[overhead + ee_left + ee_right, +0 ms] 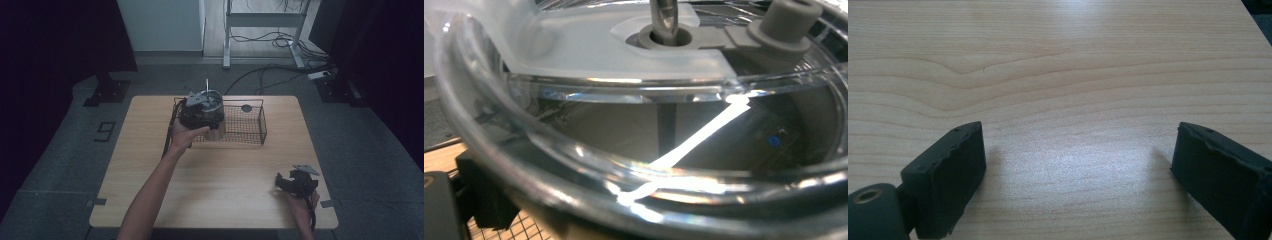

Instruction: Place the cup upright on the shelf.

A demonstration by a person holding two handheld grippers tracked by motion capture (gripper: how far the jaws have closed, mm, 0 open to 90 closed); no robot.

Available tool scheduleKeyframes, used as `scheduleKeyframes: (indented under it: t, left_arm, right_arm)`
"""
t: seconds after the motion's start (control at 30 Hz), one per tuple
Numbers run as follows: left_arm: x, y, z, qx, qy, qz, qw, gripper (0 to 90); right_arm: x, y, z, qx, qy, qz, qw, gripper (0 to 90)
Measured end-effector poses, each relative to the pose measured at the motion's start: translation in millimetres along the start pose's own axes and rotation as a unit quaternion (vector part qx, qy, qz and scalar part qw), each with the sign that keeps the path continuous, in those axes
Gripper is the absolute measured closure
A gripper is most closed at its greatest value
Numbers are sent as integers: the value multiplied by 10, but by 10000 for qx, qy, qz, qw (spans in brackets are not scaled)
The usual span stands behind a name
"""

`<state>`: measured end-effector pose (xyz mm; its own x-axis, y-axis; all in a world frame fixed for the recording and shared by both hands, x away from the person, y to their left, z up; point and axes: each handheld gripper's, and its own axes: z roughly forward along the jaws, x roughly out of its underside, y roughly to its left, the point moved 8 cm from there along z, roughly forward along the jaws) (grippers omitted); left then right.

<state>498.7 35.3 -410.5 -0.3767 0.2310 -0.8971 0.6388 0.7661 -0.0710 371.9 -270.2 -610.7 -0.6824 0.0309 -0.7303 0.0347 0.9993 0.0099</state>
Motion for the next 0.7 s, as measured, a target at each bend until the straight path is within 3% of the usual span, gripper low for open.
scheduleKeyframes:
  t: [0.4,0.7]
  left_arm:
    - [-45,89,196,-96,74,-2,9999,41]
    - [-21,207,329,-182,171,-117,9996,41]
  right_arm:
    - [1,2,-1,-3,7,7,10000,69]
    - [1,2,-1,-4,6,8,10000,70]
